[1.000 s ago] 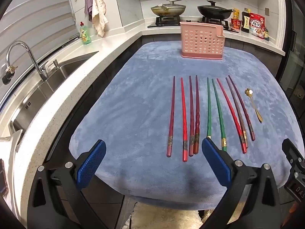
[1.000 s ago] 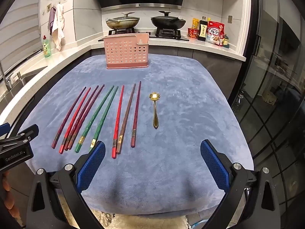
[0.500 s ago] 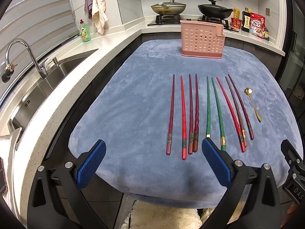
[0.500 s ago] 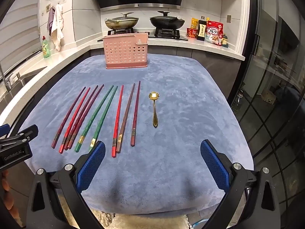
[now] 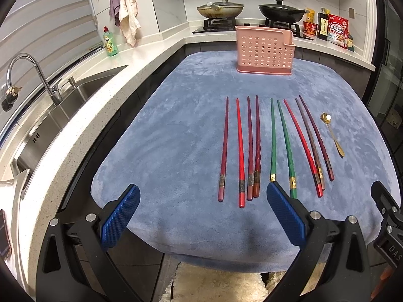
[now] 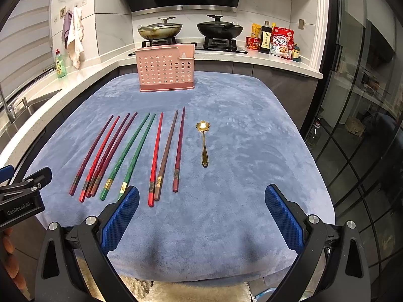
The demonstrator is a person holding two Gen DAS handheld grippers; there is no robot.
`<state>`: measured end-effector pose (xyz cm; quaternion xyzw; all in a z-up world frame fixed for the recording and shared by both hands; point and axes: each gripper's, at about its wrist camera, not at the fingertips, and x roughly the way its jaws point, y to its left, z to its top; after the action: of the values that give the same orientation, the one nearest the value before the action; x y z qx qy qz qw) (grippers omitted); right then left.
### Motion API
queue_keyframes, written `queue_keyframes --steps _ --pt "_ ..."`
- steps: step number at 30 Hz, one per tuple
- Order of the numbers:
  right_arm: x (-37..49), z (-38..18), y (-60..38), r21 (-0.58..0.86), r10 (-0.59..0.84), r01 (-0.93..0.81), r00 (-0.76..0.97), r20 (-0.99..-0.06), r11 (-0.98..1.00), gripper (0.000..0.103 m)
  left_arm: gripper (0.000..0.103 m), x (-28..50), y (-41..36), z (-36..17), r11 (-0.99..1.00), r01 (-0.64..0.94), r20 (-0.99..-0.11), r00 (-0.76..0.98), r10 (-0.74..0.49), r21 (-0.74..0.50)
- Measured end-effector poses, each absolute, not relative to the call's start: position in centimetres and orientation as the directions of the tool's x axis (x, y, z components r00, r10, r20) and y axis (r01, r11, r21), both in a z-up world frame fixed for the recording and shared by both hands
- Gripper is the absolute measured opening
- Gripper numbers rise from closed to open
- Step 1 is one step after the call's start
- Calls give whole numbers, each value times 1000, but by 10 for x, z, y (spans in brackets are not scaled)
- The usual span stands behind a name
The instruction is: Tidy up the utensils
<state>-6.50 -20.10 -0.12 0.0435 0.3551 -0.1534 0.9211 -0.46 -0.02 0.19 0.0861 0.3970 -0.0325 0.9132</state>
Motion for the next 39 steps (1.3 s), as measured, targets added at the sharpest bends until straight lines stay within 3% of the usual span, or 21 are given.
queue_keyframes --steps 39 --pt "-67 -4 -205 -9 -240 317 697 -675 948 96 96 -4 -1 -1 983 120 -740 672 24 140"
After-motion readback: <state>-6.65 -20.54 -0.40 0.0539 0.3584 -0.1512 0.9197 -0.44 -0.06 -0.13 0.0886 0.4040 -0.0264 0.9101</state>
